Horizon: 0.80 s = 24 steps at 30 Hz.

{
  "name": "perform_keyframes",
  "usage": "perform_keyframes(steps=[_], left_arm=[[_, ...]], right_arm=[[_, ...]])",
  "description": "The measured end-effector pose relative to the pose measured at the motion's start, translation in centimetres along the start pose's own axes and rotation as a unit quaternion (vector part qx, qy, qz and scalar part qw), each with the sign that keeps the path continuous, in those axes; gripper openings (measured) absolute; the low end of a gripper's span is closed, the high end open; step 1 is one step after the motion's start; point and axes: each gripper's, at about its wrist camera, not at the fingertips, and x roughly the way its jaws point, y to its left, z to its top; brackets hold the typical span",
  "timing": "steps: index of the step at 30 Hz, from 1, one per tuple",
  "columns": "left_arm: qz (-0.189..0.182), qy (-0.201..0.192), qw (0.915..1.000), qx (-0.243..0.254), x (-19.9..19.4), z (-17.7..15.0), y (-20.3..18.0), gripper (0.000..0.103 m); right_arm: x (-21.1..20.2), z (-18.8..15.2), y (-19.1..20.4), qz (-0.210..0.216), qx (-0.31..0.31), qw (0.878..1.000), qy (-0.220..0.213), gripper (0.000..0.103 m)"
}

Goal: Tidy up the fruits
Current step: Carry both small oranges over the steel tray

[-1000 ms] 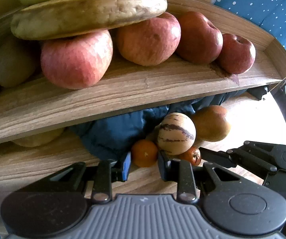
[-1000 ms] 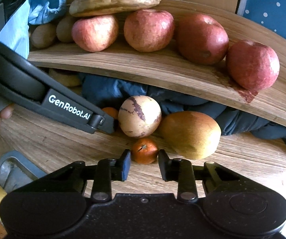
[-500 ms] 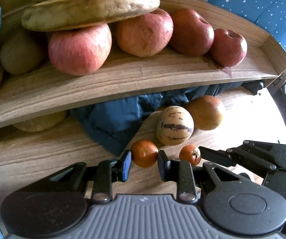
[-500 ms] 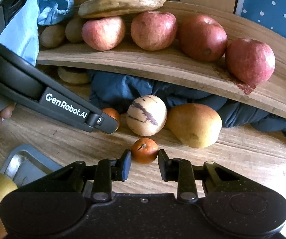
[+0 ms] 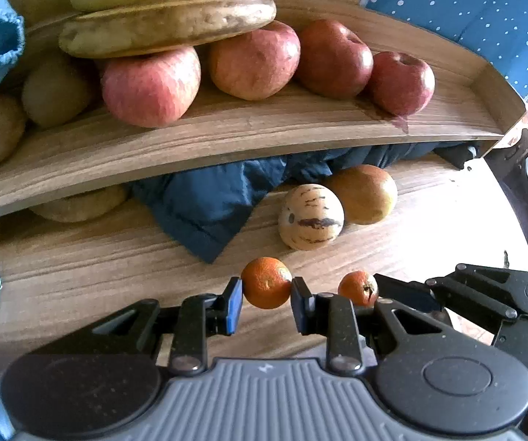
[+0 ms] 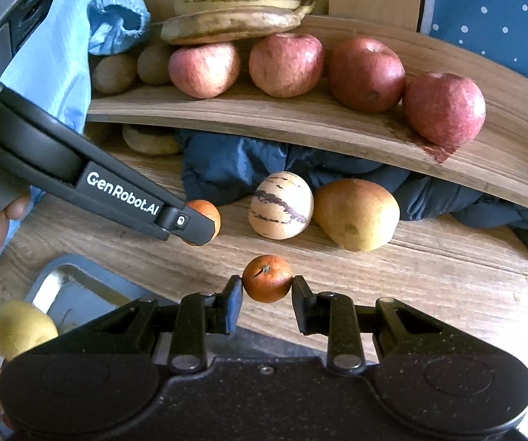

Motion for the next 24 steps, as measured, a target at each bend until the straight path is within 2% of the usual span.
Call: perform_keyframes(steps=[24], left_arm=[[0.018,-0.018,0.999,-0.036,-4.0,-7.0,-2.0,0.031]], right_arm=[[-5.0,-5.0,2.5,0.024,-0.029,0.999,-0.004,0.031]])
